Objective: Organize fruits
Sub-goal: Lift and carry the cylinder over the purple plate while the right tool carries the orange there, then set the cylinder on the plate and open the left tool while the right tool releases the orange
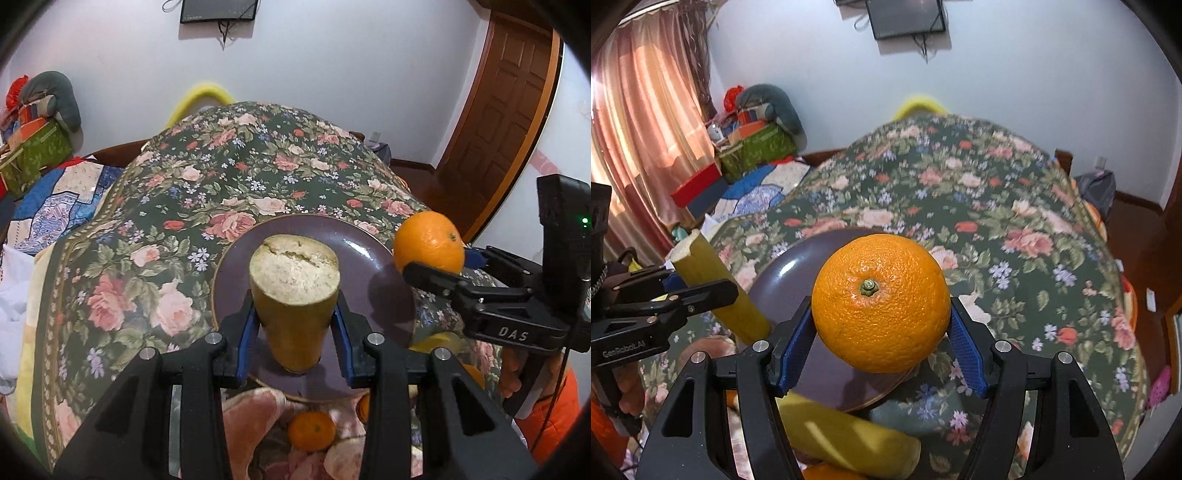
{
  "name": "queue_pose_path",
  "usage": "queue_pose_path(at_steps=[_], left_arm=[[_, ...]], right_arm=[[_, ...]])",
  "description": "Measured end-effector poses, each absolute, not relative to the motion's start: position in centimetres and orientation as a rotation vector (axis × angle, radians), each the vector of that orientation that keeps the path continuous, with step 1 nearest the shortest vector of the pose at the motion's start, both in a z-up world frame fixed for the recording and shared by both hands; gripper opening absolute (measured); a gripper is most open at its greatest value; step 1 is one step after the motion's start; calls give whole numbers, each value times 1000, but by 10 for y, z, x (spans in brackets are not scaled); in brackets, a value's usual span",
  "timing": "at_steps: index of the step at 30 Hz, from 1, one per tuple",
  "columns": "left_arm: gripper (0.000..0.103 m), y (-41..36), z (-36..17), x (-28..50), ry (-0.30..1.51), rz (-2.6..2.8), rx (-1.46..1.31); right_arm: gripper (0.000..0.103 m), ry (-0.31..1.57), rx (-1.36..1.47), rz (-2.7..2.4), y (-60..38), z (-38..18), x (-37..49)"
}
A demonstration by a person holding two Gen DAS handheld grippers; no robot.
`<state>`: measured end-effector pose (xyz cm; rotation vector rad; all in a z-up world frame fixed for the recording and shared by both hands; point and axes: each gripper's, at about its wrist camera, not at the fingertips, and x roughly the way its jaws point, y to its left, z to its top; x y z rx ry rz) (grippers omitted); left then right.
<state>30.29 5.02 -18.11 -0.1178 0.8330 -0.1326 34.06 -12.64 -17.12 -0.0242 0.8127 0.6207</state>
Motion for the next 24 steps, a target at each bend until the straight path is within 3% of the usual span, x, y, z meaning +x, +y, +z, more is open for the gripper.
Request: queue_pose_path(at_steps=[24], left_arm=[[37, 54, -197, 358, 871, -128, -166]], right_arm=[[68, 927, -99, 678, -102, -194, 381]])
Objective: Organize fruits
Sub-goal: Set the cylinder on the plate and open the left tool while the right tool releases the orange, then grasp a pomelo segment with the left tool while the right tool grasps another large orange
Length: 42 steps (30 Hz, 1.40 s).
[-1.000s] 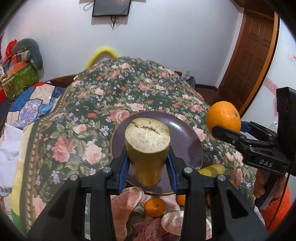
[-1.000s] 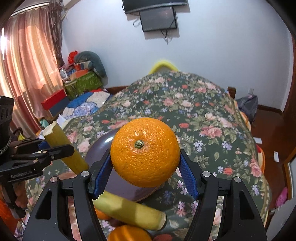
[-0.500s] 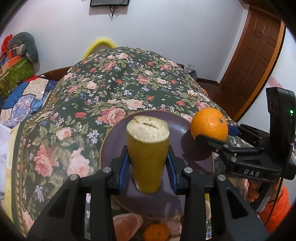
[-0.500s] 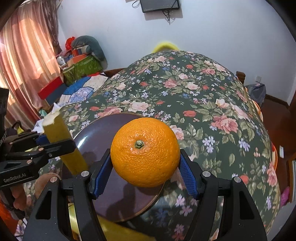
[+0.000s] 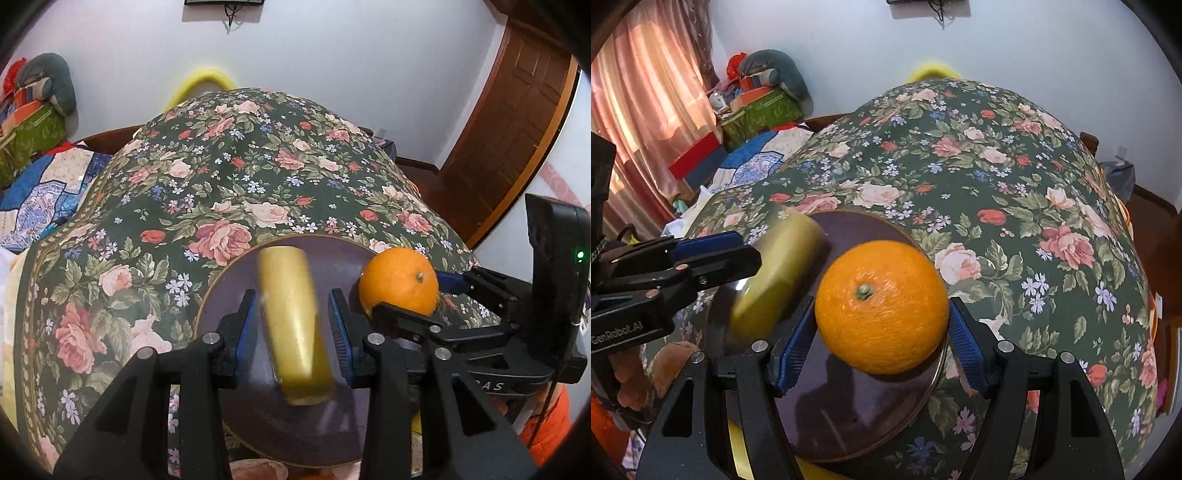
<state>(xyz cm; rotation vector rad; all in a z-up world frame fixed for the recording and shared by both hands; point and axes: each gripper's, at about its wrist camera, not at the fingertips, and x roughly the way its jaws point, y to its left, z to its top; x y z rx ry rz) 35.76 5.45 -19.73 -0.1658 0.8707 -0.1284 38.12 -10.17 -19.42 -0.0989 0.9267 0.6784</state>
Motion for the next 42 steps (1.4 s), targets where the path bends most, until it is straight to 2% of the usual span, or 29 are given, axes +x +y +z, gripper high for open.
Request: queue_pose_path(at_steps=[3, 17, 26, 31, 42], left_arm=[[37, 53, -194, 353, 865, -125, -141], [40, 56, -154, 303, 798, -109, -111], [56, 68, -140, 253, 788, -70, -85], [60, 80, -151, 227, 815, -50, -88], [60, 96, -207, 205, 950, -51, -101]], right_arm=[[72, 889, -97, 671, -104, -188, 377], [72, 784, -65, 618, -130, -141, 344], [77, 725, -73, 593, -145, -118, 301], [78, 729, -70, 586, -150, -120, 281], [81, 790, -76, 559, -156, -151, 246]])
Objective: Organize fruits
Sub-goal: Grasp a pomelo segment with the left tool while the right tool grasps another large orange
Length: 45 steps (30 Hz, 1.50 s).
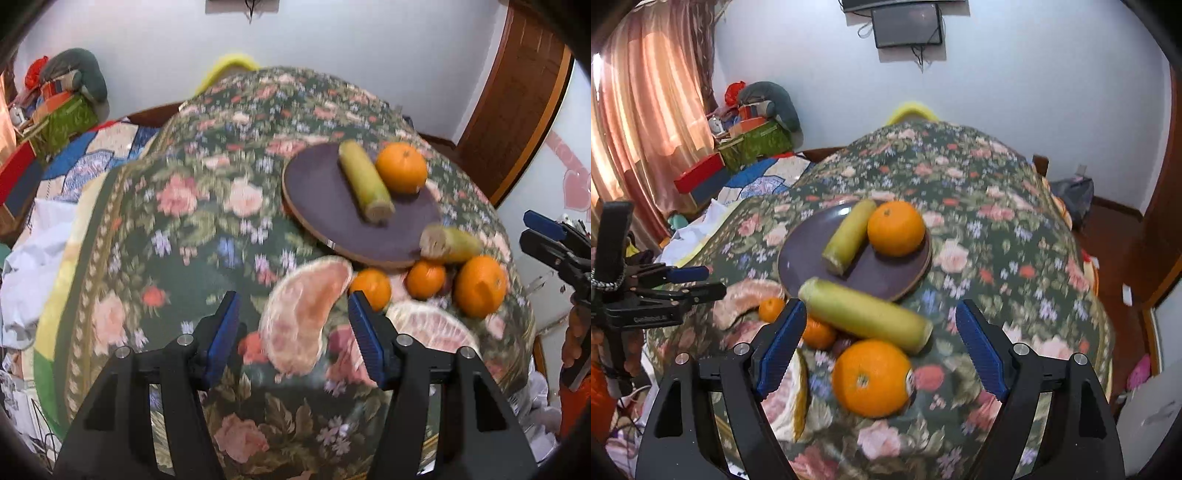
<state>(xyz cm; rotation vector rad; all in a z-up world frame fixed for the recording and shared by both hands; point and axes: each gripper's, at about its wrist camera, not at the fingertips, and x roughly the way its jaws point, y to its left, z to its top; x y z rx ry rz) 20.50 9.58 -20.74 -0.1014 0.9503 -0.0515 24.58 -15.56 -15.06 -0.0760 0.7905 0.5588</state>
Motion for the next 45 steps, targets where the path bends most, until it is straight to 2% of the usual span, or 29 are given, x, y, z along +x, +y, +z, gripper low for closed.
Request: queue_pose_path(at_steps=[8, 19, 22, 23, 26, 36, 45], left_arm=[[60, 92, -238, 208, 1013, -79, -63], [59, 78, -248, 229, 955, -68, 20], [54, 79, -249, 231, 945, -73, 15], [53, 78, -248, 231, 943, -72, 21], [50, 77, -248, 231, 935, -72, 29], [47, 86, -236, 214, 927, -42, -20], [47, 95, -200, 195, 852, -11, -65]], right_arm=[[81, 899, -18, 544, -161, -184, 241], [81, 968, -11, 554, -152, -212, 244], [81, 980, -1, 559, -151, -217, 245], [79, 974, -2, 560, -151, -217, 245], [61, 966, -1, 583, -150, -215, 242], [61, 950, -19, 593, -150, -208, 235], [60, 880, -15, 594, -155, -180, 227]])
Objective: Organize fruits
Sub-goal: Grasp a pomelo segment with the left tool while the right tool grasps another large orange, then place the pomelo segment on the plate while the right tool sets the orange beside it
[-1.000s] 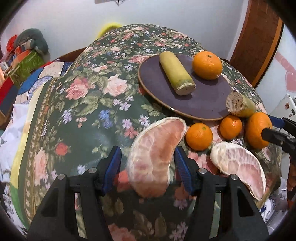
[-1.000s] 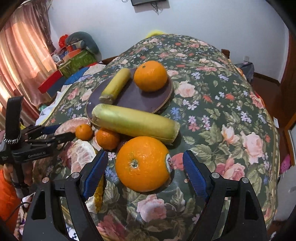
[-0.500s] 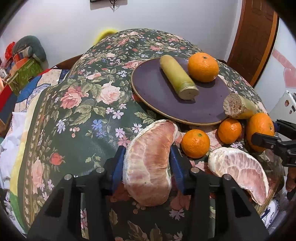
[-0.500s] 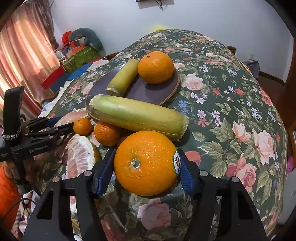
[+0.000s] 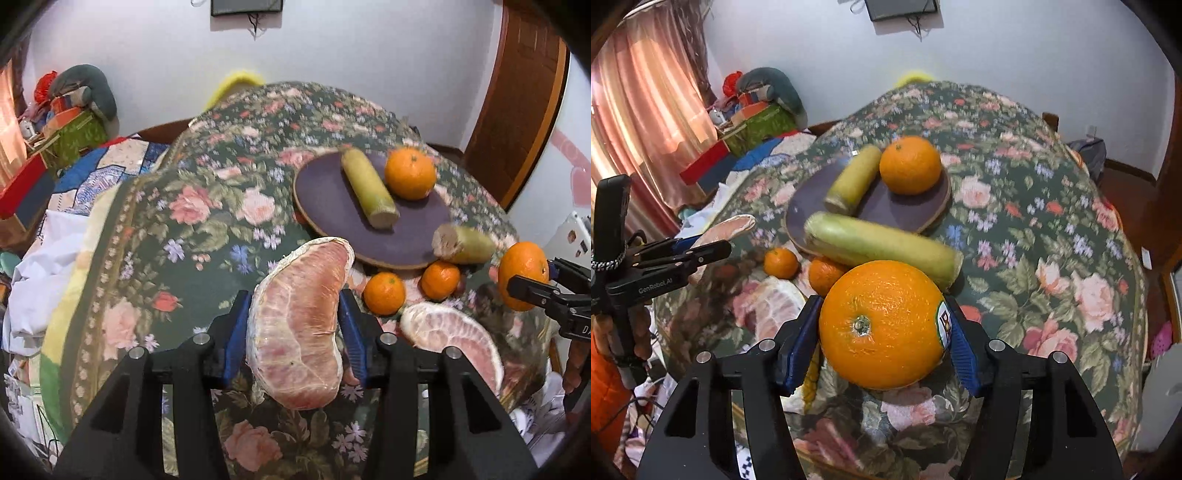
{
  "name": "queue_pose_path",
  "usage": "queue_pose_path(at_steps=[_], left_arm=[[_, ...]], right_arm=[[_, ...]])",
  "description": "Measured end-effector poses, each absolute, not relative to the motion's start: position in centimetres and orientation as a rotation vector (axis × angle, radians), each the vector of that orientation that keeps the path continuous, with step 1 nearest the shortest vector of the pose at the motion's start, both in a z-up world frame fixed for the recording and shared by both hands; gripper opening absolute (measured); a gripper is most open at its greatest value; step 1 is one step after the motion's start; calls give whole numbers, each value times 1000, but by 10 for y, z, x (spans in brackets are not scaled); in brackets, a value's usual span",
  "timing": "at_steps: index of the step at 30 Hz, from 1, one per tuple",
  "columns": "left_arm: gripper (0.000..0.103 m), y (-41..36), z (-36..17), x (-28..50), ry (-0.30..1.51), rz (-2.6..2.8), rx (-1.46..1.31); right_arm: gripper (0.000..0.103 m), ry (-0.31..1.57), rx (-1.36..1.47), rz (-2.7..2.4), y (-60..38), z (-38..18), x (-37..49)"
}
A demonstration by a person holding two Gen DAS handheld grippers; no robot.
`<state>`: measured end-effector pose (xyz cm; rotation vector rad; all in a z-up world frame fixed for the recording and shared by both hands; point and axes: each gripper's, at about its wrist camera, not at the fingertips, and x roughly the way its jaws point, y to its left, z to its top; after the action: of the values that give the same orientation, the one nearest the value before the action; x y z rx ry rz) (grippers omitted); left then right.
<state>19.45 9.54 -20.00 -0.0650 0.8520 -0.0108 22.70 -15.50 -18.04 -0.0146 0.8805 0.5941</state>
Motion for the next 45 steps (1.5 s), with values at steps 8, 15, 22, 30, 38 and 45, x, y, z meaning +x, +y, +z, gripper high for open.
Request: queue_pose_path(at_steps=[8, 15, 22, 30, 38, 45], left_arm=[[47, 90, -165, 196, 767, -21, -84], [47, 81, -144, 214, 706, -42, -94], [47, 72, -147, 243, 700, -60, -91], [47, 67, -169, 285, 739, -69, -101], [47, 71, -193, 320, 788, -52, -123], [47, 74, -207, 342, 822, -51, -145]], right_arm=[[60, 779, -44, 601, -151, -146, 231], [60, 728, -56, 610, -145, -133, 249], [60, 733, -61, 611, -134, -141, 276], [61, 784, -55, 604, -123, -163, 310], [61, 835, -93, 644, -109, -184, 321], [61, 857, -84, 667, -104, -193, 332]])
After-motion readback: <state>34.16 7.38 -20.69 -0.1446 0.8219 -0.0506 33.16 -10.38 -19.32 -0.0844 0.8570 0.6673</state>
